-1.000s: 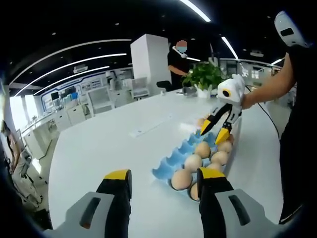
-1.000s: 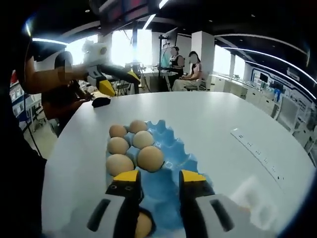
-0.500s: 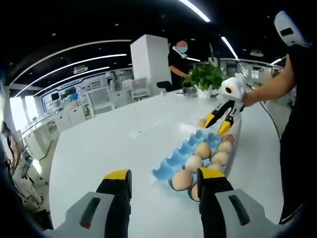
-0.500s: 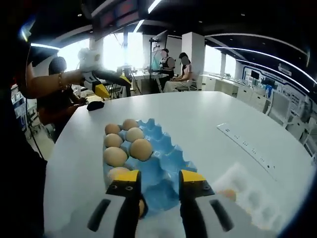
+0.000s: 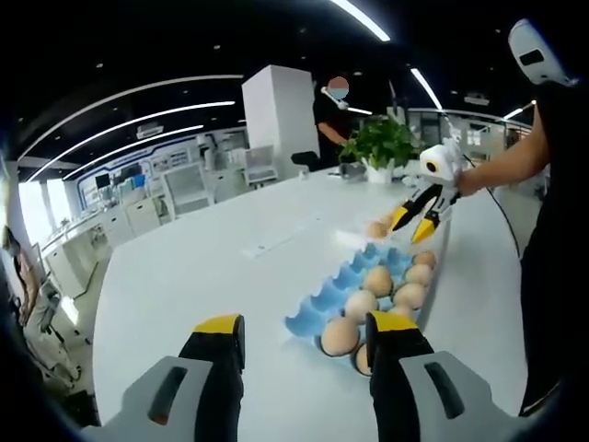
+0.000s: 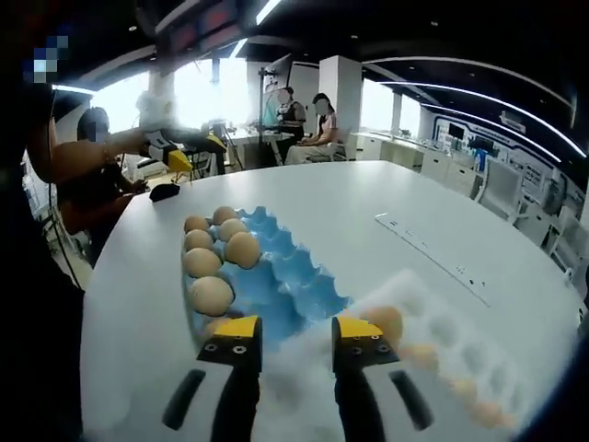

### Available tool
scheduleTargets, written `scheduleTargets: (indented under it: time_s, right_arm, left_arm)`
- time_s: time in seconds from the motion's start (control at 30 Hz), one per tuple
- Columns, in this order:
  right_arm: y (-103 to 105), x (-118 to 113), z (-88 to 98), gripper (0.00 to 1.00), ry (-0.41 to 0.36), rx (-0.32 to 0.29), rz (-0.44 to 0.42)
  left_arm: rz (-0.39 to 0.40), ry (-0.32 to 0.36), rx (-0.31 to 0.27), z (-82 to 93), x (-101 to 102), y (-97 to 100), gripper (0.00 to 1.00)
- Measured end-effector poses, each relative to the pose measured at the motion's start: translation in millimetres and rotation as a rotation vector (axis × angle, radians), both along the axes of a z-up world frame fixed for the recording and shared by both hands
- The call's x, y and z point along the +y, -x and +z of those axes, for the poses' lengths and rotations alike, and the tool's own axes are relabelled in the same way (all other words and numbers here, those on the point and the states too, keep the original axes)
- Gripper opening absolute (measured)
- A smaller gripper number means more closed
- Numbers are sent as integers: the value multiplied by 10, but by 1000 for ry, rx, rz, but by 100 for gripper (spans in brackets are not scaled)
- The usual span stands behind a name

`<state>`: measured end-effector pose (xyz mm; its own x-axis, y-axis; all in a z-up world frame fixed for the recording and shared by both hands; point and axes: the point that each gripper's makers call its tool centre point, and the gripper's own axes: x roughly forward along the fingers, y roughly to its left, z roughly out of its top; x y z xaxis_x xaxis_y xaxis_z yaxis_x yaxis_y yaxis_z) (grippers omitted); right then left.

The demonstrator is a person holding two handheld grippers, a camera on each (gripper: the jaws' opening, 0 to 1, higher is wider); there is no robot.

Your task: Place the egg into an empty slot of the egg tray after lifting it from the table, then release the egg inside the slot.

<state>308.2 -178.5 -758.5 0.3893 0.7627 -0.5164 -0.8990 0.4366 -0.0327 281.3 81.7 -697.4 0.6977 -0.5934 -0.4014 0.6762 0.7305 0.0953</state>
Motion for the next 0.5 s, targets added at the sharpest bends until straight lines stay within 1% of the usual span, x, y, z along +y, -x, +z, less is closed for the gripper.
scheduleTargets:
  time_s: [0.07,0.23,0.37,0.5]
  right_arm:
    - [-27,-122,2,31,7,-1,-27]
    - [-66,-324,11,31,9,-2,-80]
    - [-84,-438,13,31,4,-2,-113]
    - [-62,-501,-2,31,15,-5,-120]
  left_arm:
    - [-1,-1,3,-10,-7,3,53]
    - [-4,3,1,-7,-18,2,53]
    - [-3,2,-1,4,-14,4,53]
    - [-2,1,-1,11,-16,9,53]
